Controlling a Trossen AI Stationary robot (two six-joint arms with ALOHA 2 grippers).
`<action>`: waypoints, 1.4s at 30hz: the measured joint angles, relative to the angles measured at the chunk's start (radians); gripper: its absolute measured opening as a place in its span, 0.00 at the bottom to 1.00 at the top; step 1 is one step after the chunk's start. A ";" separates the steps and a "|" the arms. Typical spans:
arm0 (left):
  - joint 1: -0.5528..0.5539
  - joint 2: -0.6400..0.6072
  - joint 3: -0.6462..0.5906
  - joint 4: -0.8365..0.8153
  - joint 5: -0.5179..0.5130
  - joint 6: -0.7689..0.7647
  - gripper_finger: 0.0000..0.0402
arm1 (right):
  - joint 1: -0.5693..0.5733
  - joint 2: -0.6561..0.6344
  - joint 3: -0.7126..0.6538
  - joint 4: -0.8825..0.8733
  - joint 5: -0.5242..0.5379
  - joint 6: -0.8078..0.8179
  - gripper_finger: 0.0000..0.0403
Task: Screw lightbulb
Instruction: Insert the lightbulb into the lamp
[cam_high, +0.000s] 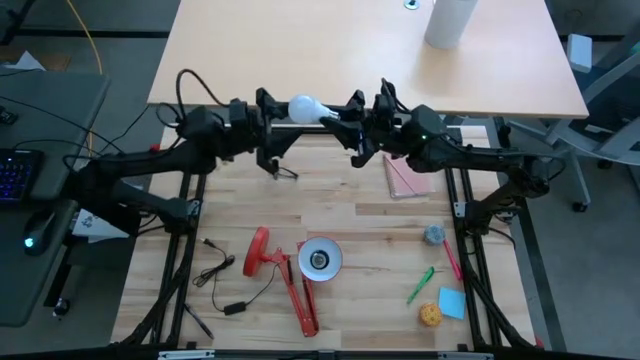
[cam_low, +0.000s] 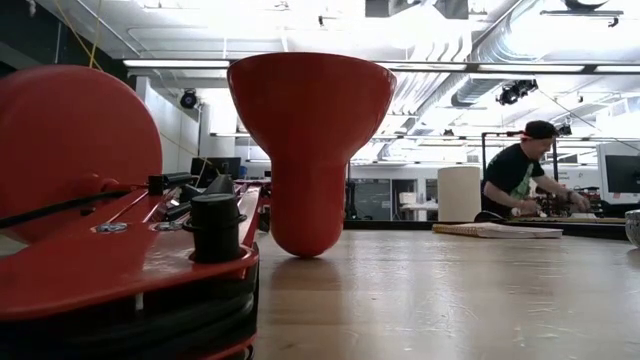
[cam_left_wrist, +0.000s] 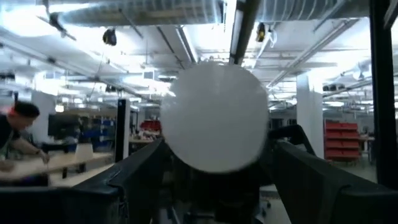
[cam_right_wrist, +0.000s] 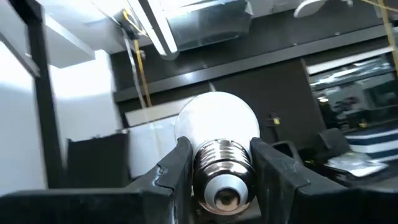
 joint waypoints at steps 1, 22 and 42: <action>0.000 0.009 0.013 0.000 0.001 0.014 0.67 | 0.004 0.000 0.000 0.001 -0.004 0.001 0.31; -0.012 0.025 0.043 0.054 0.117 0.043 0.67 | 0.012 0.013 0.001 0.023 -0.059 0.115 0.31; -0.031 0.099 0.045 0.189 0.146 0.020 0.67 | 0.011 0.058 0.002 0.147 -0.088 0.235 0.31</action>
